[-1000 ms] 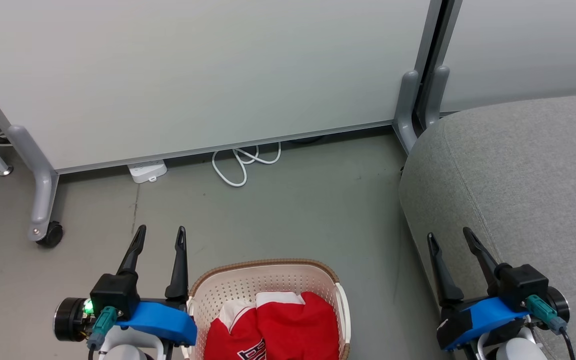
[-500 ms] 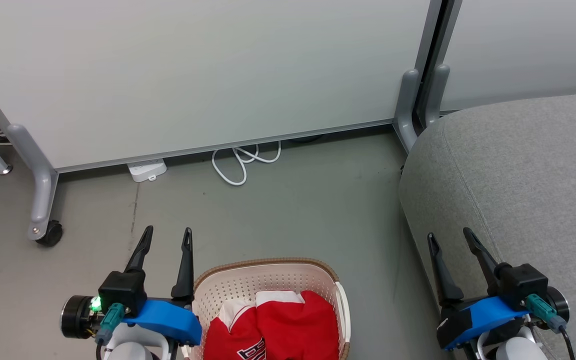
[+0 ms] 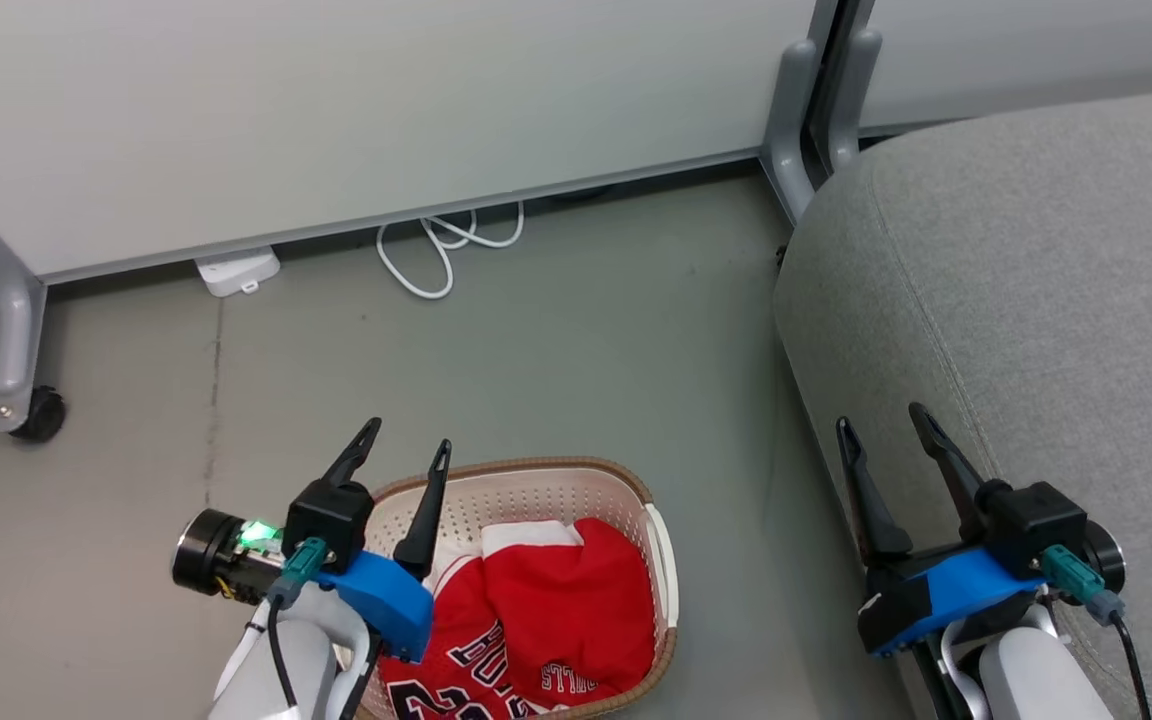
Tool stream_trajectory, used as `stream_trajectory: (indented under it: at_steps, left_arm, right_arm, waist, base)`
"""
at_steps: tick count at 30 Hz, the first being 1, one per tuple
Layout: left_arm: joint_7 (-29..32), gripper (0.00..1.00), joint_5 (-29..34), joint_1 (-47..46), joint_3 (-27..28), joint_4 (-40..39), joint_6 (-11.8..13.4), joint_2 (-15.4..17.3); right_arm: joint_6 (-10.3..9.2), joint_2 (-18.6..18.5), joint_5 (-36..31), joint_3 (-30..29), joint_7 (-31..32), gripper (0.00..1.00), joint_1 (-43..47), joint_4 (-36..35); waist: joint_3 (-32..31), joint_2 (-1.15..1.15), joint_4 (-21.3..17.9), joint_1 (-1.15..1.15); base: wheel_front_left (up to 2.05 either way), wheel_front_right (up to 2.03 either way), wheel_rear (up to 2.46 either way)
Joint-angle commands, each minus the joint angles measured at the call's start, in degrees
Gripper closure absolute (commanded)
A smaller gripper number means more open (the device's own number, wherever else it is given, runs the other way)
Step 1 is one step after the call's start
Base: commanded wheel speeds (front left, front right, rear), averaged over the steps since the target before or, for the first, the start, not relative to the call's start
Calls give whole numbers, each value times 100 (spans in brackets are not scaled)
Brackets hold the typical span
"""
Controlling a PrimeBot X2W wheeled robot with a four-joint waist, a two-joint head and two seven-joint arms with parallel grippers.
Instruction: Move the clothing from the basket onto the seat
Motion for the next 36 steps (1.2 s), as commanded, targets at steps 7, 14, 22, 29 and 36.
stream_trajectory:
  at_steps: [7, 14, 22, 29, 36]
  left_arm:
    - [-15, 0, -293, -727, -1128, 762, -27, 459]
    - [-15, 0, -681, -1344, -2308, 1538, -27, 738]
    - [-14, 0, -1167, -2064, -3646, 2367, -28, 965]
    - [108, 0, -1645, -2599, -4732, 2869, -28, 1125]
    - [398, 0, -2115, -3016, -5513, 3038, -28, 1353]
  right_arm:
    - [3, -28, 25, -7, -25, 0, -383, -120]
    - [3, -27, 24, 34, -25, 0, -719, -220]
    - [3, -26, 80, 152, -25, 0, -1212, -342]
    - [3, -26, 146, 339, -25, 0, -1601, -480]
    - [3, -26, 251, 440, -25, 0, -1879, -629]
  waist:
    - [768, 0, -320, 0]
    - [1397, 0, -493, 0]
    - [2108, 0, -641, 0]
    - [2728, 0, -768, 0]
    - [3308, 0, -898, 0]
  base:
    - [0, 0, 0]
    - [0, 0, 0]
    - [0, 0, 0]
    - [0, 0, 0]
    - [0, 0, 0]
